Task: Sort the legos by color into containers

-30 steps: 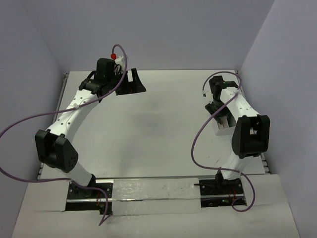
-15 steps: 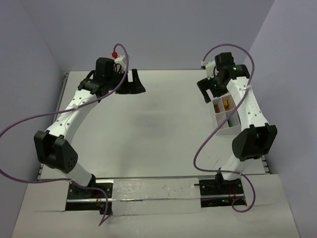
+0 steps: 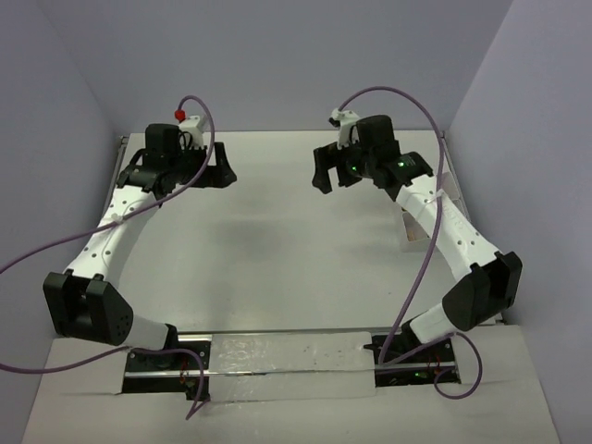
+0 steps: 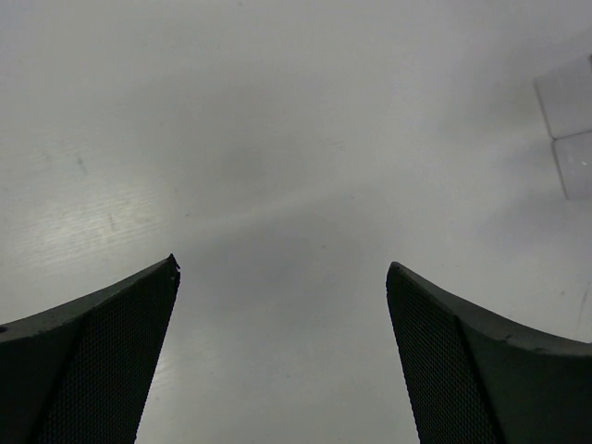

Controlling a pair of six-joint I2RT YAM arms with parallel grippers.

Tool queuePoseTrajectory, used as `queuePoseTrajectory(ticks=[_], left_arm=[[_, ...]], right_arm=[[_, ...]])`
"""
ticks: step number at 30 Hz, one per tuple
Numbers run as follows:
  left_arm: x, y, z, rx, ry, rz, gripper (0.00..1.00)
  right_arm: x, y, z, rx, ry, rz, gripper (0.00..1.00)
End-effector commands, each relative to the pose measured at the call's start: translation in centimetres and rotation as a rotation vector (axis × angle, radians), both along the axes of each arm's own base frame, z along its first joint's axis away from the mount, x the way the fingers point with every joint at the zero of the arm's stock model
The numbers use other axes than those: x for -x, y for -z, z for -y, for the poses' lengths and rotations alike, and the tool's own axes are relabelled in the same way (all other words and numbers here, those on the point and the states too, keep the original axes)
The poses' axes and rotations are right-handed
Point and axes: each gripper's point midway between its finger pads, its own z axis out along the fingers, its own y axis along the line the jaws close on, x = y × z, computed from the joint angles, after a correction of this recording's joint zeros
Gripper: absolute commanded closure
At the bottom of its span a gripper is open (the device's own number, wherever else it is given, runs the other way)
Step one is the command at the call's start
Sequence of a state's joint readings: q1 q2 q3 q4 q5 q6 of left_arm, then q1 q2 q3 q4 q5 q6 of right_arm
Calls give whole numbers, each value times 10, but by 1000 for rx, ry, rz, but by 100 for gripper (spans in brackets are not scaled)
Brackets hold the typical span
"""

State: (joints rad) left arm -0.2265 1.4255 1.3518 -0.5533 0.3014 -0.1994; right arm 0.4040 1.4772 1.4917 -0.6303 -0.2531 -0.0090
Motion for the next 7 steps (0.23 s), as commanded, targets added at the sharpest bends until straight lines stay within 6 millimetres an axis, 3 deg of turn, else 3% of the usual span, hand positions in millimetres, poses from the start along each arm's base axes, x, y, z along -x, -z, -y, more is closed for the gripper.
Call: queuePoseTrajectory(ticks=[1,7], left_arm=[[-7,-9,-23,-49,-68,67,1],[-7,-21,-25,-40,-81,91,1]], right_arm=[[-3,-28,-7,-65,53,139,0],[0,-29,-1,-56,76,156,0]])
